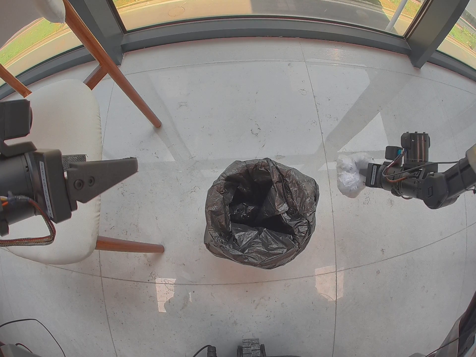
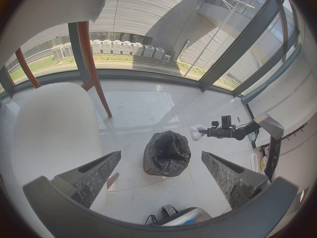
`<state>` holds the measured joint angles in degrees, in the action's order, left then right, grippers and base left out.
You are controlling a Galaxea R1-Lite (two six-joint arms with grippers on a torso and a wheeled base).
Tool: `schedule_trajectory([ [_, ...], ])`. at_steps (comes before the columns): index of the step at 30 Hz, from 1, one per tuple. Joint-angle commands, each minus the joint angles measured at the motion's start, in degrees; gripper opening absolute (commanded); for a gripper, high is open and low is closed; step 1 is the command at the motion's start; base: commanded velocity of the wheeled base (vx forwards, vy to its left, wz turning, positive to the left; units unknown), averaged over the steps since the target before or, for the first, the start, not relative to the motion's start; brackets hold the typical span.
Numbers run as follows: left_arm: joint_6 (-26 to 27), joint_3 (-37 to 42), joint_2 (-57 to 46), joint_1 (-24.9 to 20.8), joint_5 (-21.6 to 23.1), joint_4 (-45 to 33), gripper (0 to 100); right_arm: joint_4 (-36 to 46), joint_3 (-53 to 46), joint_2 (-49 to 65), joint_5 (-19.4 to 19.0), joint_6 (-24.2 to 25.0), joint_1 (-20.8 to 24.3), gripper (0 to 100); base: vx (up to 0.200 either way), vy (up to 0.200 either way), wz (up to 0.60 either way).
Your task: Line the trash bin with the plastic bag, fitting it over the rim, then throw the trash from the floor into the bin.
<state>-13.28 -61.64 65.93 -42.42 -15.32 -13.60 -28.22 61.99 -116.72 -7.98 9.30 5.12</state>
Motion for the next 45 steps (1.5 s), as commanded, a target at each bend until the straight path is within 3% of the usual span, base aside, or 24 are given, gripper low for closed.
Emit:
schedule_trajectory([
  [1,0.5,0.1,-1.1,0.0,0.1,3.0,100,6.1,-6.3,17.1,0.0,0.2,10.3,0,0.0,0.0,0.0],
  [8,2.2,0.3,-1.4,0.0,0.0,5.4,100,5.4,-10.8,18.9,3.9,0.0,19.5,0,0.0,0.0,0.0],
  [12,2.3,-0.6,-1.3,0.1,0.0,5.5,100,5.3,-10.7,17.5,3.9,0.0,23.5,0,0.0,0.0,0.0],
  [20,2.4,0.3,-1.5,0.1,0.0,5.5,100,2.5,-7.8,12.0,4.6,-0.2,28.3,0,0.0,0.0,0.0],
  [25,2.4,-0.1,-1.4,0.0,0.0,5.5,100,0.2,-7.5,10.8,4.7,-1.0,28.8,0,0.0,0.0,0.0],
  [26,2.4,-0.1,-1.4,0.0,0.0,5.5,100,0.1,-7.8,10.9,4.7,-1.1,28.8,100,0.0,0.0,0.0],
  [34,2.2,0.0,-1.4,0.1,-0.1,9.6,100,-0.1,-8.2,16.0,4.9,-0.7,28.3,100,0.0,0.0,0.0],
  [38,1.8,-0.7,-1.5,4.7,-4.1,13.7,100,0.2,-10.6,22.7,7.0,0.1,24.9,100,0.0,0.0,0.0],
  [39,1.1,-1.3,-1.6,12.3,-7.5,14.7,100,0.2,-13.4,27.1,8.2,1.2,20.8,100,0.0,0.0,0.0],
  [40,0.5,-1.1,-1.8,14.6,-8.0,15.0,100,0.2,-14.4,28.5,8.5,1.5,19.2,100,0.0,0.0,0.0],
  [41,-1.9,0.3,-3.4,20.3,-8.2,15.5,100,0.3,-18.0,33.1,9.2,1.8,14.3,100,0.0,0.0,0.0],
  [45,-5.6,10.4,-12.6,29.5,-8.6,15.0,100,0.2,-29.0,46.7,9.4,1.4,2.0,100,0.0,0.0,0.0],
])
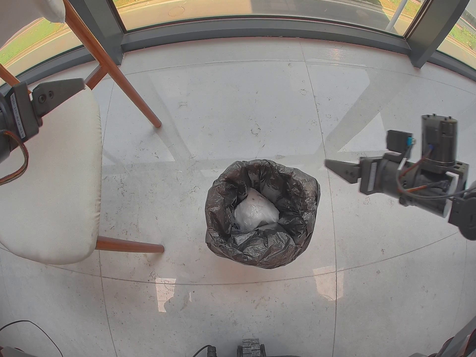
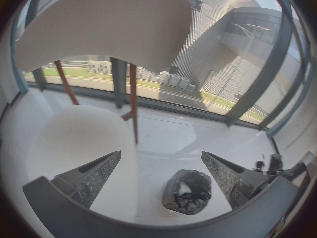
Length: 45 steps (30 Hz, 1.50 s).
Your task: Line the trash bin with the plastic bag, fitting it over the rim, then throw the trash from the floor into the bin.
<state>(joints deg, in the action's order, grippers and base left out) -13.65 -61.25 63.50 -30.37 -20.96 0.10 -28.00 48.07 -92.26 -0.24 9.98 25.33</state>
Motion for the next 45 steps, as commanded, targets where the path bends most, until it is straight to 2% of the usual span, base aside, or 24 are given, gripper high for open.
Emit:
schedule_trajectory([
  [1,-6.3,14.6,-13.4,19.3,-3.0,1.3,100,0.0,-18.4,26.3,1.9,0.7,-21.0,100,0.0,0.0,0.0],
  [6,-7.9,39.4,-34.1,29.3,-2.2,1.4,100,0.2,-34.0,48.9,3.3,0.0,-30.9,100,0.0,0.0,0.0],
  [8,-7.9,47.4,-44.9,29.8,-1.2,0.8,100,1.6,-40.6,59.3,2.8,-0.1,-34.1,100,0.0,0.0,0.0],
  [10,-7.5,50.9,-50.9,29.9,-0.1,-0.7,100,3.5,-44.0,65.6,2.4,-0.7,-34.7,100,0.0,0.0,0.0],
  [12,-5.8,53.2,-57.1,29.8,2.9,-3.3,100,6.1,-47.0,72.2,1.5,-2.9,-34.3,100,0.0,0.0,0.0],
  [13,-0.5,55.4,-63.5,29.9,8.7,-6.3,100,11.8,-48.1,80.5,-1.2,-7.1,-33.3,100,0.0,0.0,0.0],
  [14,0.6,55.8,-63.5,30.0,9.8,-7.2,100,13.5,-48.1,82.2,-1.8,-7.7,-33.2,100,0.0,0.0,0.0],
  [15,5.9,58.2,-63.5,30.0,14.2,-6.2,100,23.7,-48.1,89.0,-5.0,-11.5,-32.0,100,0.0,0.0,0.0],
  [16,7.7,58.6,-63.5,30.0,15.4,-4.2,100,26.8,-47.9,88.5,-5.9,-12.6,-32.0,100,0.0,0.0,0.0],
  [18,11.7,60.8,-63.5,30.0,18.8,0.5,100,24.4,-48.1,85.8,-5.4,-13.1,-32.1,100,0.0,0.0,0.0],
  [19,13.1,61.1,-63.5,29.9,20.3,-0.1,100,24.5,-48.1,85.9,-5.0,-13.0,-32.1,100,0.0,0.0,0.0],
  [21,14.6,60.8,-63.5,29.9,22.5,-1.8,100,26.5,-48.1,86.1,-2.7,-12.7,-32.1,100,0.0,0.0,0.0],
  [22,14.3,60.6,-63.5,30.0,22.7,-1.9,100,28.5,-48.1,86.1,1.3,-10.9,-32.0,100,0.0,0.0,0.0],
  [23,13.6,60.8,-63.5,30.0,22.0,-1.6,100,29.7,-47.7,86.1,3.3,-8.8,-32.0,100,0.0,0.0,0.0],
  [25,12.5,60.9,-63.5,30.1,19.4,-1.2,100,28.6,-48.0,86.0,2.6,-7.0,-31.8,100,0.0,0.0,0.0],
  [28,12.8,61.0,-63.5,30.2,18.9,-1.2,100,28.2,-48.1,86.1,0.9,-11.0,-31.7,100,0.0,0.0,0.0],
  [32,12.3,61.0,-63.5,30.2,18.7,-1.2,100,28.3,-48.1,86.2,-0.4,-10.8,-31.7,100,0.0,0.0,0.0],
  [37,13.0,60.8,-63.5,30.0,20.0,-1.4,100,28.0,-48.1,86.0,-0.2,-11.0,-31.7,100,0.0,0.0,0.0],
  [38,13.7,60.7,-63.5,30.0,22.4,-1.5,100,28.0,-48.1,86.0,0.2,-10.8,-31.8,100,0.0,0.0,0.0],
  [39,14.3,60.7,-63.5,30.0,22.9,-1.5,100,28.1,-48.1,86.1,0.3,-10.8,-31.8,100,0.0,0.0,0.0],
  [45,14.4,60.8,-63.5,30.1,22.9,-1.3,100,28.1,-48.1,86.1,-0.1,-10.8,-31.8,100,0.0,0.0,0.0],
])
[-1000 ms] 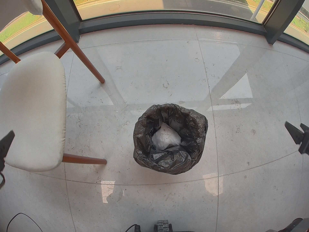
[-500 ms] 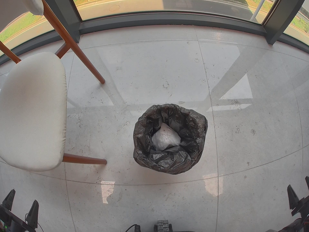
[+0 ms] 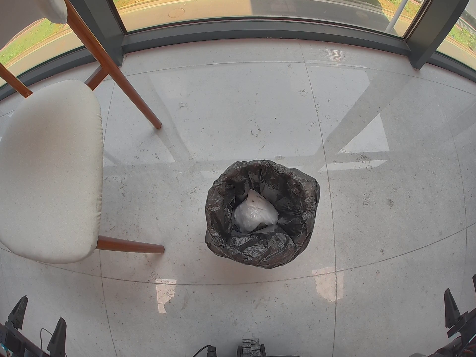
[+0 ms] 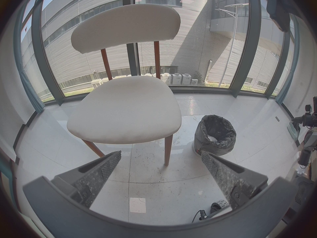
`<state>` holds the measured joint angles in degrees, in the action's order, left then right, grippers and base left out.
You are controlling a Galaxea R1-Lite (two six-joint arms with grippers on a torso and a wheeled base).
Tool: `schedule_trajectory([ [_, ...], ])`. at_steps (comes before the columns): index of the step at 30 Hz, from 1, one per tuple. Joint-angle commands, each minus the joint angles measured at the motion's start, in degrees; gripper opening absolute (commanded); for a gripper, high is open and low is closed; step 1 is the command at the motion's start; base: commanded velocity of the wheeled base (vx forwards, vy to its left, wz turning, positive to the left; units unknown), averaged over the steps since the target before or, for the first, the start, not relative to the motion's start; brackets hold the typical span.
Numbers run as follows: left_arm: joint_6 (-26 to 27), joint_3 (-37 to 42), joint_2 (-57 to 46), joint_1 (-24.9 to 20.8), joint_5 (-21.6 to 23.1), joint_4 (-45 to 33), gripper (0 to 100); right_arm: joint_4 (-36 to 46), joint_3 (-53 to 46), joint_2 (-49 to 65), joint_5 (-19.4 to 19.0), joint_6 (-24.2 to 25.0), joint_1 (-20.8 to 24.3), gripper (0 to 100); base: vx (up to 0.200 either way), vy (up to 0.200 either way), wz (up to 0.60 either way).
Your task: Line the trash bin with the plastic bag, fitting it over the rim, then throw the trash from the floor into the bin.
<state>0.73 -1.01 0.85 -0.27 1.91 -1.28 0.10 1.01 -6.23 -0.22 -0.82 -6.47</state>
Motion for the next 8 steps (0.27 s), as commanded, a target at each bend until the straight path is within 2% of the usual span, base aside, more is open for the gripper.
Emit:
schedule_trajectory([
  [1,0.0,0.6,-0.9,0.0,0.0,0.0,100,0.0,-1.0,0.1,-0.3,-0.1,0.1,100,0.0,0.0,0.0],
  [5,0.0,0.6,-0.9,0.0,0.0,0.0,100,0.1,-1.0,-0.2,-0.4,-0.3,0.9,100,0.0,0.0,0.0],
  [8,-0.1,0.6,-0.9,0.0,-0.1,0.0,100,0.3,-1.0,0.0,-0.4,-0.2,10.8,100,0.0,0.0,0.0],
])
